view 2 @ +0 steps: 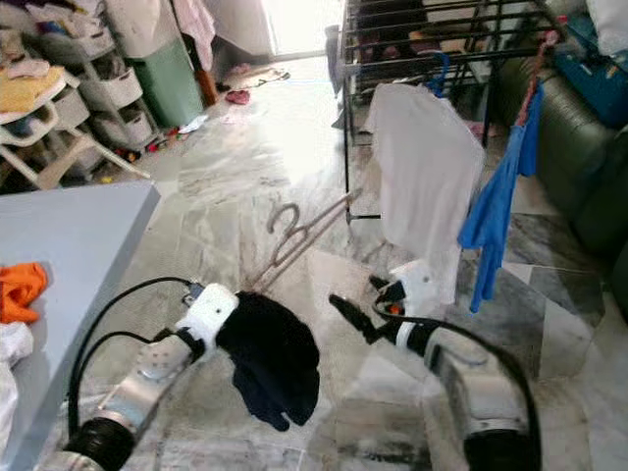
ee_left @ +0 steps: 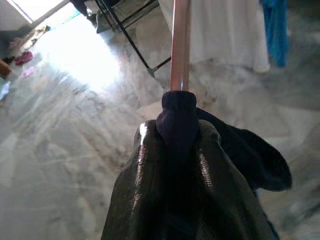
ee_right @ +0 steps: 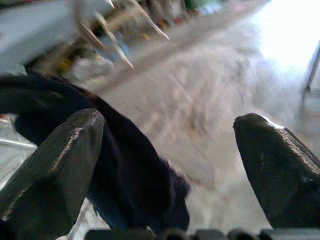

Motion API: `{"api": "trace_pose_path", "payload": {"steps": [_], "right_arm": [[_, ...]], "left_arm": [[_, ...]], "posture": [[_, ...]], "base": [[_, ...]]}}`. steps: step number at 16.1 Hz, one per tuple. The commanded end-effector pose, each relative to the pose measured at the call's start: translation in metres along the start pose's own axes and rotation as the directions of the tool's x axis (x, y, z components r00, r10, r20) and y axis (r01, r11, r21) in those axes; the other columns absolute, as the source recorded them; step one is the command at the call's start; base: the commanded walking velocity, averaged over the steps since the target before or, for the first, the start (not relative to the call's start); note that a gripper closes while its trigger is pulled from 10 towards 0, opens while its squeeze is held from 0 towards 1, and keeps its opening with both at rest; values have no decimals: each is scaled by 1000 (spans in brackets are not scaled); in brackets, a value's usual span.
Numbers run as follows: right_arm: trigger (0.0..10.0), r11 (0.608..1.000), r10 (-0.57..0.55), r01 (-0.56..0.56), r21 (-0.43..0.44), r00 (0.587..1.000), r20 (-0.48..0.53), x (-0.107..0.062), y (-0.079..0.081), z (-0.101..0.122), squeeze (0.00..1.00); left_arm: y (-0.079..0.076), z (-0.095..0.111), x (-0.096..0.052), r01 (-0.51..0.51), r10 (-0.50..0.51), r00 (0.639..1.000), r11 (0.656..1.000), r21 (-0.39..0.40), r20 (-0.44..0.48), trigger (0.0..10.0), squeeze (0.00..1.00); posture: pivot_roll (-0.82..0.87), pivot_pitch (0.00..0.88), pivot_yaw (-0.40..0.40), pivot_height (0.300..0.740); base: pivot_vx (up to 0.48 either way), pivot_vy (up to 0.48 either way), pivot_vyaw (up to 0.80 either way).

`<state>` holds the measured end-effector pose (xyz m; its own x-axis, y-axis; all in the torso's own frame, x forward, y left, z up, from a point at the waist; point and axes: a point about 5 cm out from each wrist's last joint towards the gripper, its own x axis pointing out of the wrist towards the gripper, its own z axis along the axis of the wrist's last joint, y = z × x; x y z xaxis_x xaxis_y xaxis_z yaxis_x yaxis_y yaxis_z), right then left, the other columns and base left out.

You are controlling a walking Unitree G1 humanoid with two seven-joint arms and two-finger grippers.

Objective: Hang hanger

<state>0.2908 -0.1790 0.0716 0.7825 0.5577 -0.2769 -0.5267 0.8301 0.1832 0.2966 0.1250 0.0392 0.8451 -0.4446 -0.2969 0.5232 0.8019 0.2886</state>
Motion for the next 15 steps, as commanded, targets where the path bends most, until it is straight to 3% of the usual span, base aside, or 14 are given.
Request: {"api": "trace_pose_path", "payload": {"steps": [1,3,4,5,6,7,8,9,12,13,14,15], "right_arm": [[10000,997,-69,71,27,996,-48,7,-2,-8,0],[10000,978,-183,186,90,982,-43,14,-4,-16,0],[10000,951,-278,282,125,959,-52,18,-5,-21,0],[10000,935,-279,281,217,959,-39,22,-1,-26,0],[10000,930,-220,210,303,976,-1,25,6,-28,0],[10000,924,-212,200,326,977,2,26,8,-31,0],[10000,925,-202,197,325,979,-21,28,14,-38,173],[10000,933,-195,200,298,980,-46,28,16,-43,1000],[10000,942,-272,274,195,962,-39,31,11,-40,1000],[10000,921,-254,261,288,965,-62,31,5,-40,1000],[10000,913,-254,263,313,965,-70,31,3,-40,1000],[10000,917,-260,264,299,964,-54,30,0,-37,843]], "left_arm": [[7,12,-1,-5,6,998,1000,-26,59,0,0],[8,19,-2,13,-12,995,1000,-16,96,0,0],[10,26,-3,12,-10,992,1000,-18,122,0,0],[11,33,-4,9,-6,988,1000,-18,152,0,0],[11,37,-4,11,-7,986,1000,-17,169,0,0],[10,40,-5,17,-13,983,1000,-17,182,0,0],[6,50,-7,37,-37,973,999,3,229,0,0],[2,58,-10,57,-62,961,998,24,268,0,0],[-3,65,-16,86,-95,947,995,40,307,0,0],[-5,74,-21,96,-105,930,994,43,353,0,0],[-6,76,-22,97,-106,926,994,44,362,0,0],[-6,78,-23,98,-111,923,994,53,368,0,0]], "posture": [[-118,0,116,740],[-117,0,112,740],[-116,0,112,740],[-113,0,111,740],[-112,0,111,740],[-111,0,111,740],[-111,0,111,740],[-110,0,110,740],[-112,0,105,740],[-109,0,98,740],[-108,0,96,740],[-107,0,95,740]], "base": [[0,0,0],[0,0,0],[0,0,0],[0,0,0],[0,0,0],[0,0,0],[0,0,0],[0,0,0],[0,0,0],[0,0,0],[0,0,0],[0,0,0]]}}
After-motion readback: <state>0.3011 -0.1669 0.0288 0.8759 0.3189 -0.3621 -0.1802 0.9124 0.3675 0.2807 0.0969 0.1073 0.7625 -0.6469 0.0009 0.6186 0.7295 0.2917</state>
